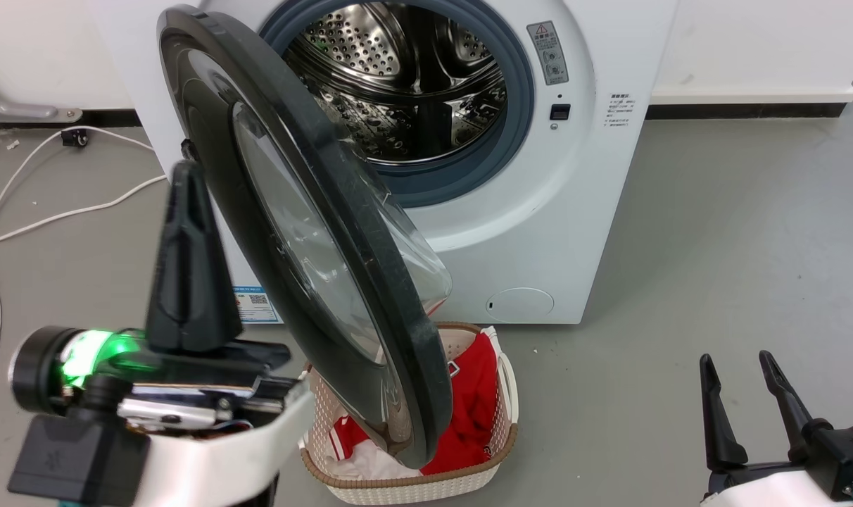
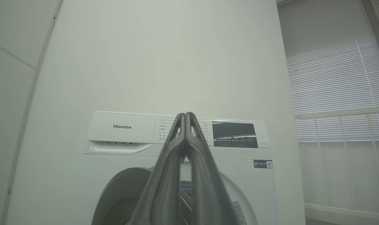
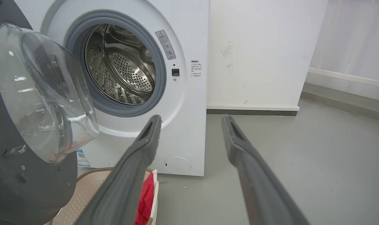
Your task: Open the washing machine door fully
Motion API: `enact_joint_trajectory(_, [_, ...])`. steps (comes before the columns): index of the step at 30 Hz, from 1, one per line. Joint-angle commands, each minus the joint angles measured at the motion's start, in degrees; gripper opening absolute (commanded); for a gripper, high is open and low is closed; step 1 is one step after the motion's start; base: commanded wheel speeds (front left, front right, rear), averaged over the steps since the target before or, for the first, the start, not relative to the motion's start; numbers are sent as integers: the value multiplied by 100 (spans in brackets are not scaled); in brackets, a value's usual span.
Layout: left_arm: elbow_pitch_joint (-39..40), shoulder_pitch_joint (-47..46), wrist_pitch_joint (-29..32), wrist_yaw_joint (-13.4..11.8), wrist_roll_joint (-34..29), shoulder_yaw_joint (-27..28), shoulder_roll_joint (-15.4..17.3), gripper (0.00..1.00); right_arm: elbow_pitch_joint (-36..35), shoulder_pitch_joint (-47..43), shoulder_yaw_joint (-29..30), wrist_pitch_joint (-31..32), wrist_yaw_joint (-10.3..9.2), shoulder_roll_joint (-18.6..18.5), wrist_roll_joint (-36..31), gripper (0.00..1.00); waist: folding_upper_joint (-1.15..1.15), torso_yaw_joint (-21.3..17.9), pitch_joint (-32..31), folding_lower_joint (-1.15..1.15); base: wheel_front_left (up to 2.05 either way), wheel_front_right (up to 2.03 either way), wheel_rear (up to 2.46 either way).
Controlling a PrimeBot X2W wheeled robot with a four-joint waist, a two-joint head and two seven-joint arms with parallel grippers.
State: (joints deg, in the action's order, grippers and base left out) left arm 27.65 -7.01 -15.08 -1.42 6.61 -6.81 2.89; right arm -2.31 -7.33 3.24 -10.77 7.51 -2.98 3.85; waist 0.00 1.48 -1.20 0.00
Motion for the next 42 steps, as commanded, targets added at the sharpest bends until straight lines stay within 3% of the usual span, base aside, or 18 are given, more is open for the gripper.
enact_joint_trajectory(1, [76, 59, -13, 53, 56, -121, -2, 0, 10, -78, -3, 10, -4, 21, -5, 100, 0, -6, -14, 0, 0, 0, 0])
enact_joint_trajectory(11, [223, 449, 156, 484, 365, -1376, -1, 0, -17, -136, -31, 47, -4, 21, -13, 100, 0, -40, -57, 0, 0, 0, 0])
enact_joint_trajectory(21, [-475, 1015, 910, 801, 770, -2984, 195, 0, -34, -111, 18, 95, -4, 21, 31, 100, 0, 18, 13, 0, 0, 0, 0])
enact_joint_trajectory(30, [-1287, 1362, 1118, 599, 657, -3015, 505, 0, 20, -60, -26, 105, -4, 20, 62, 100, 0, 14, 74, 0, 0, 0, 0])
enact_joint_trajectory(42, [-2377, 967, 501, 305, 679, -2683, 293, 0, -11, 40, -67, 122, -4, 20, 67, 100, 0, -28, 295, 0, 0, 0, 0])
